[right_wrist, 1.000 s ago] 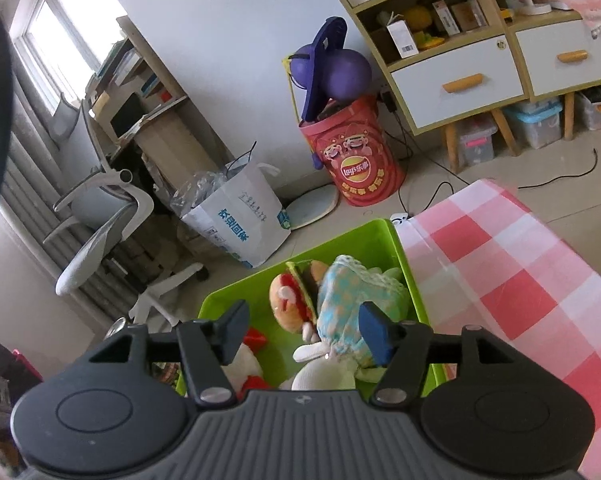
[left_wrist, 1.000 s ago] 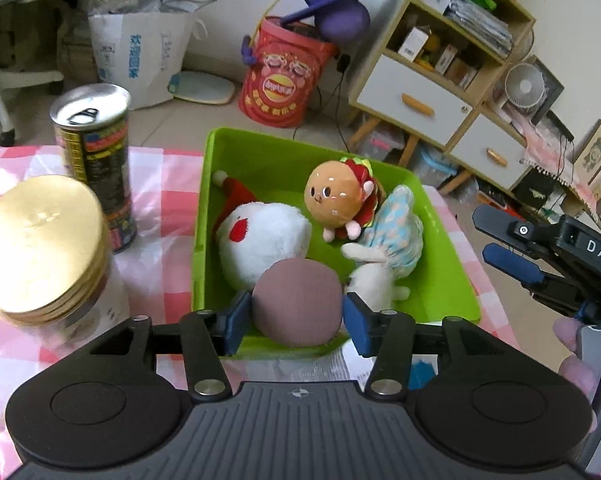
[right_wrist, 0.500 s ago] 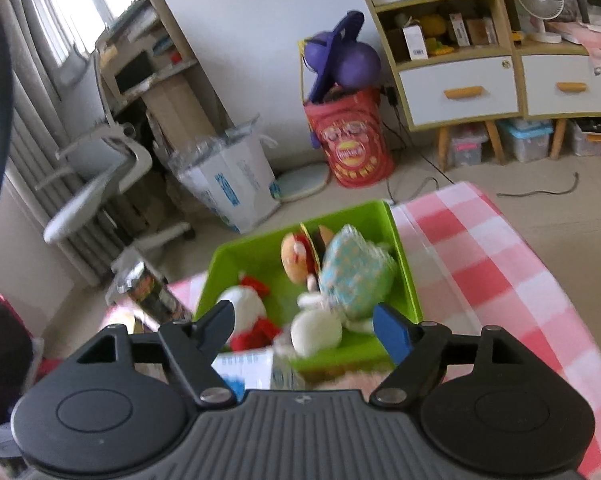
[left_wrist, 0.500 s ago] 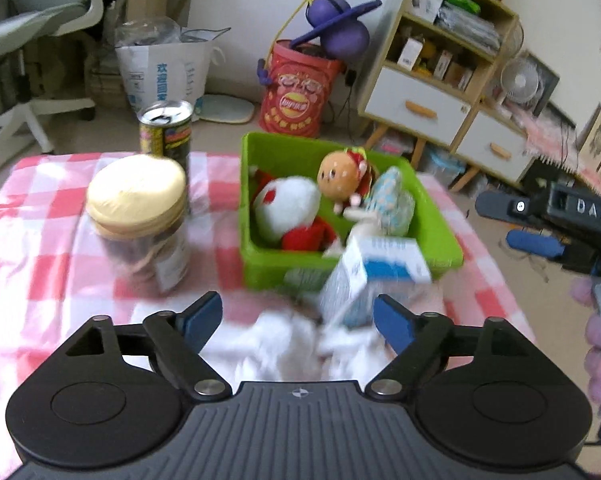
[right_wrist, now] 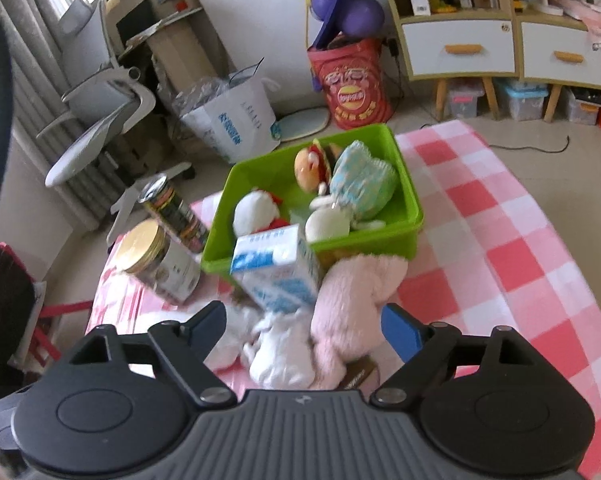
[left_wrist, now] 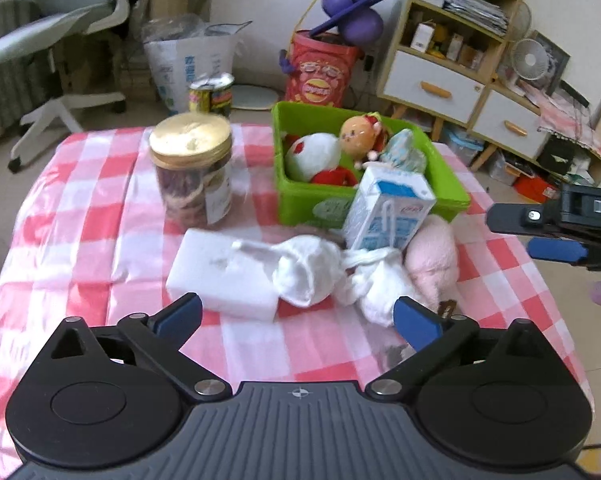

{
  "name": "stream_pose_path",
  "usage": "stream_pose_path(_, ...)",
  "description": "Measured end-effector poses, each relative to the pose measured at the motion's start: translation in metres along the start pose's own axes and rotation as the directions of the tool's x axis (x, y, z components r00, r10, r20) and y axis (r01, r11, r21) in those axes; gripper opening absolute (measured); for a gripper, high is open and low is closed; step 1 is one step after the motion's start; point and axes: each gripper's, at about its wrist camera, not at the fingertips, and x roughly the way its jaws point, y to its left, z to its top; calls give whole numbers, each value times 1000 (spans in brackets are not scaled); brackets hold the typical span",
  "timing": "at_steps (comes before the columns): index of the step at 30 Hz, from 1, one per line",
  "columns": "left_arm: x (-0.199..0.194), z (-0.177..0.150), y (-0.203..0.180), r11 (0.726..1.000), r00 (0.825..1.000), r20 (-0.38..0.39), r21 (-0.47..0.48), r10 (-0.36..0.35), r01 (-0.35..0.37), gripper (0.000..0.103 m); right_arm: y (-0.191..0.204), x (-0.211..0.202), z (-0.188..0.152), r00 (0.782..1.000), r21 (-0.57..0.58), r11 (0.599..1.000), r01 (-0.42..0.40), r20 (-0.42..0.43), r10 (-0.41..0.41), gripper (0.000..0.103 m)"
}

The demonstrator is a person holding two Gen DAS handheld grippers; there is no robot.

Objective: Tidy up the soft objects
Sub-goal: 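Move both tools back toward the grey-green towel, then grasp the grey-green towel with left tool while right tool grasps brown disc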

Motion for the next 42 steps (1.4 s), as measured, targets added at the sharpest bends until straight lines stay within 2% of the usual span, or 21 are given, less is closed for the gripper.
stream_pose_path(4, 7, -12, 6, 999, 999, 11, -24, 43, -43, 97, 0, 2, -13, 1000, 6, 1000, -9, -17, 9, 65)
stream_pose_path(8, 13, -19, 13, 998, 999, 16, -44, 49, -48, 98, 2, 9, -21, 999, -16, 1000, 0, -43, 0, 65)
stream_pose_path(15, 28, -32, 30, 996, 998, -39, -61, 56, -58, 98, -6, 21, -31, 994, -4, 1000, 13, -106, -13, 65)
stream_pose_path(30, 58, -47, 28, 998, 996, -84, -54, 41, -45, 97, -23, 48, -52, 962, 70, 997, 23, -271, -3, 66)
stream_pose_path(35, 65, -51, 21, 997, 995, -92, -71, -48, 42, 97, -35, 52, -51, 972, 65, 997, 48, -234, -32, 65)
stream_pose_path(38, 66, -53, 11, 990, 985, -106, -58, -137, 132, 95, -50, 56, -49, 972, 134, 991, 21, -234, 11, 53)
stream_pose_path(42, 64, -57, -5, 976, 970, -104, -16, -220, 219, 93, -63, 64, -47, 970, 192, 981, -10, -238, 57, 36)
